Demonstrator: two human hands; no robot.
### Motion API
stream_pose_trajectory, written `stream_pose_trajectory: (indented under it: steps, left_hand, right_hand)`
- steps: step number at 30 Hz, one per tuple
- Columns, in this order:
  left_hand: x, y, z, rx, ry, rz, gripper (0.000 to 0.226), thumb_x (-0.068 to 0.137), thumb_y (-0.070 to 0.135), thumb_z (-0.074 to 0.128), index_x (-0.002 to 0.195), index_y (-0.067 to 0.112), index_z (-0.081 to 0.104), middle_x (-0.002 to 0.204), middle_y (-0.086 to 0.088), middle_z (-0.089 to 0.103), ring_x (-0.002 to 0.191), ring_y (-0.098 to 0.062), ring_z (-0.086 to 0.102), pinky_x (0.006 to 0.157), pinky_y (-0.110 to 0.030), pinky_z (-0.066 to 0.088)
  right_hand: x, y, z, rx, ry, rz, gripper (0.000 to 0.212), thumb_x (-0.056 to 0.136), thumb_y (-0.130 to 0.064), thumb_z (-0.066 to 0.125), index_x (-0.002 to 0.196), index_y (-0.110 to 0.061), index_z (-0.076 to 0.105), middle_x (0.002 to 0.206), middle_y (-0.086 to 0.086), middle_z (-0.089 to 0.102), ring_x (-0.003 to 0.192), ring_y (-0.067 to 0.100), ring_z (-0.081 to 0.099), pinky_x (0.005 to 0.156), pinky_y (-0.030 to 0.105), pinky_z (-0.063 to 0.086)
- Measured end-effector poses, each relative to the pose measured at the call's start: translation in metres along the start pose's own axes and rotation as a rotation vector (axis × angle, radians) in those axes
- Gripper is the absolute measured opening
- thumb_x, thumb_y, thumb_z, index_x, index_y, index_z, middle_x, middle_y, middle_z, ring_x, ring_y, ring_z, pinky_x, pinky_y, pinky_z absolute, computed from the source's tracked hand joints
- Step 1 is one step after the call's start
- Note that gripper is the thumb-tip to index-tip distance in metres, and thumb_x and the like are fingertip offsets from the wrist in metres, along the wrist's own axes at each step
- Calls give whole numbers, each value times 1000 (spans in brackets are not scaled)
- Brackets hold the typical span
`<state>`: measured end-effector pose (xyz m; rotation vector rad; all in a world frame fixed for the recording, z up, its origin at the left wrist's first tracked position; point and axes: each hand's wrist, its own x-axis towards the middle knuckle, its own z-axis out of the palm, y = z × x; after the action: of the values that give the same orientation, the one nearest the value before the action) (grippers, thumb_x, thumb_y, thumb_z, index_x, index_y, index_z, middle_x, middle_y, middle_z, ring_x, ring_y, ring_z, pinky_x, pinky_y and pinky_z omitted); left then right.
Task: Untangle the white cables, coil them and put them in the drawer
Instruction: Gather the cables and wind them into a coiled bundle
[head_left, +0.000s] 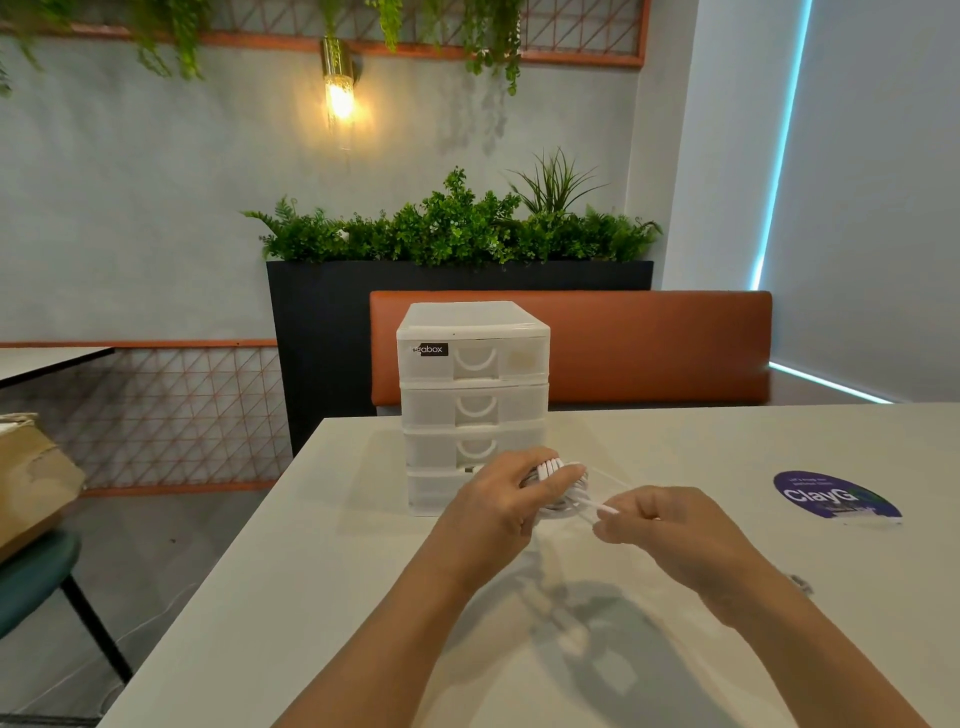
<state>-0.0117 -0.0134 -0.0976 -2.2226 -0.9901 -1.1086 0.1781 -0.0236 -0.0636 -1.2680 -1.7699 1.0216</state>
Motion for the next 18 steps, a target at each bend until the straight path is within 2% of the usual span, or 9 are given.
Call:
stream_pose_trajectory:
  steps: [3,6,8,10,12,14,15,17,18]
  left_hand:
    - [1,-1,1,28,73,14,43,82,4,54,121,20,53,100,-11,67,85,-21,61,69,-26,54]
    - [1,-2,0,57,98,14,41,82,4,50,121,18,54,99,-11,67,87,-18,57,71,-24,52]
    - [-2,-6,3,80,93,22,44,78,-2,58,119,15,60,99,-12,67,86,-19,57,71,-26,52]
    - [-5,-11,6,92,97,32,46,78,-5,60,120,15,58,98,-12,67,86,-19,55,71,-28,50]
    - [-6,-15,6,101,120,29,41,81,-1,57,119,15,56,96,-11,67,87,-19,52,73,-28,47]
    - [-7,-17,3,124,121,-18,38,79,2,64,115,14,63,93,-8,67,88,-18,48,73,-28,49]
    - [-7,-16,2,134,116,-51,38,75,2,66,112,13,67,92,-7,67,88,-18,47,72,-28,50]
    - [-7,-15,1,130,95,-112,37,72,3,68,108,12,70,90,-4,68,87,-18,49,69,-26,51]
    - [-7,-14,1,118,82,-134,37,71,2,69,107,13,71,89,-3,68,85,-19,53,67,-25,52]
  right_hand:
    - [-3,8,-7,230,-45,-60,32,54,-31,85,68,-6,71,70,7,66,71,17,58,68,25,45]
    - [-3,19,-13,488,-198,-84,47,27,-38,90,56,-10,67,58,10,60,54,18,59,58,25,54]
    - [-1,20,-19,530,-319,-30,32,33,-21,82,53,-10,59,48,8,44,40,16,43,46,26,47]
    - [1,17,-26,463,-391,-7,21,38,-17,71,51,-12,55,47,3,36,40,12,34,44,23,38]
    - [5,18,-37,371,-369,-57,22,33,-19,70,48,-13,55,51,5,45,49,15,46,53,22,38]
    - [8,21,-50,409,-374,-104,33,27,-19,79,52,-11,58,60,13,58,66,24,61,69,26,49]
    - [10,21,-57,465,-400,-105,41,26,-21,85,56,-9,59,60,15,58,65,27,62,72,29,53]
    - [11,17,-69,494,-420,-58,44,31,-22,89,62,-7,63,50,11,48,43,21,49,56,29,54]
    - [12,16,-74,430,-406,-20,39,35,-18,87,65,-6,65,46,6,42,37,15,40,44,24,46]
